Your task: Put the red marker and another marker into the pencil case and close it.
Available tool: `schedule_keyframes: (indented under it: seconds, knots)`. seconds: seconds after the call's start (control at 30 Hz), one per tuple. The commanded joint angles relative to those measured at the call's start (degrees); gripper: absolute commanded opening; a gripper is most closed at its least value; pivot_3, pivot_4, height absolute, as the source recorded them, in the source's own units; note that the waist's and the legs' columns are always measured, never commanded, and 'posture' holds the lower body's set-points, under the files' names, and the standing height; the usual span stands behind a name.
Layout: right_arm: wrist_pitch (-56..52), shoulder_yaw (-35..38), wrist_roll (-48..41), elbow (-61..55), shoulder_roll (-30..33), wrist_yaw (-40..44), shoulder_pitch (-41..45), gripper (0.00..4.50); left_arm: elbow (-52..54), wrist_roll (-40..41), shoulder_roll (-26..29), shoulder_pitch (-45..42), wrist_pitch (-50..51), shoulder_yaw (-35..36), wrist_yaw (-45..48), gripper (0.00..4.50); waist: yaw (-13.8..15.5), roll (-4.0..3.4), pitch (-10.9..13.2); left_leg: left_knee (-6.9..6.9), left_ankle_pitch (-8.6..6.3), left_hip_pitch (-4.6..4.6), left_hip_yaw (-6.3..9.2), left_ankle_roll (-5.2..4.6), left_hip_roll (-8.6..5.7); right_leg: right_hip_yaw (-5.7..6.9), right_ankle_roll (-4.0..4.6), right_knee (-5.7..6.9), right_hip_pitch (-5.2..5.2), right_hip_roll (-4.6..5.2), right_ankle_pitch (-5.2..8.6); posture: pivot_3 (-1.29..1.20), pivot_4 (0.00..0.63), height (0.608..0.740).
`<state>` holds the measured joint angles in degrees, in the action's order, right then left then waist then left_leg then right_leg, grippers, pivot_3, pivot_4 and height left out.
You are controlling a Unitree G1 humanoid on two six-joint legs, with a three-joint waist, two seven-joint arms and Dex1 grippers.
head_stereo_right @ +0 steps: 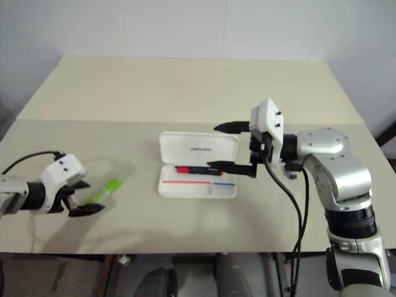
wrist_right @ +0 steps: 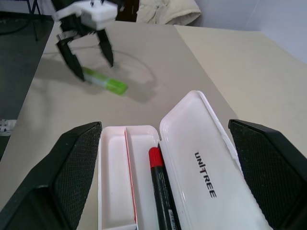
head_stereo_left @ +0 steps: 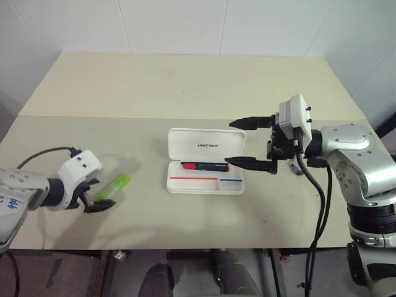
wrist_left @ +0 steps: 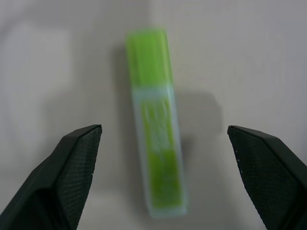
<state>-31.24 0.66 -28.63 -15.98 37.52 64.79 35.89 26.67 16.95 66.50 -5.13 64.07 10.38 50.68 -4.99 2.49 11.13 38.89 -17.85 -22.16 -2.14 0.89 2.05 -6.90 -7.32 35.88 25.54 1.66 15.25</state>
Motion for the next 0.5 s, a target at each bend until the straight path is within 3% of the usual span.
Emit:
schedule_keyframes:
  seconds: [0.03,0.17,0.27,0.5]
  knots:
    - [1.01,0.86,-1.57,-3.06,-0.18,-1.39,-0.57,4.47,1.1,-0.34,1.04,0.78,0.74,0.81,-1.73,4.5,0.09,0.0,0.0,0.0,0.0,0.0,0.02,0.0,0.0,0.04,0.03,0.02,0.0,0.01,0.02,0.0,0.15,0.74]
    - [0.6,1.18,-2.17,-4.56,-0.17,-3.36,-1.49,4.47,-0.75,-0.2,0.25,1.72,0.52,0.18,-2.8,4.5,0.2,0.0,0.0,0.0,0.01,-0.01,0.07,0.02,0.0,0.11,0.06,0.01,-0.02,0.04,0.03,0.0,0.15,0.74]
    - [0.05,1.85,-2.95,-6.2,0.26,-4.81,-2.69,4.5,-2.13,-0.61,0.45,2.61,-0.34,-0.59,-3.29,3.96,0.2,0.0,0.0,-0.01,0.01,-0.02,0.08,0.03,-0.01,0.14,0.07,-0.01,-0.02,0.08,0.04,0.0,0.15,0.74]
    - [-0.08,2.27,-3.98,-7.43,1.22,-6.76,-3.86,4.5,-5.12,-1.38,0.66,2.59,-3.39,-1.89,-3.44,1.69,0.16,-0.02,0.0,-0.05,0.05,0.09,0.08,0.07,-0.02,0.16,0.13,0.07,-0.06,0.1,0.04,0.0,0.15,0.74]
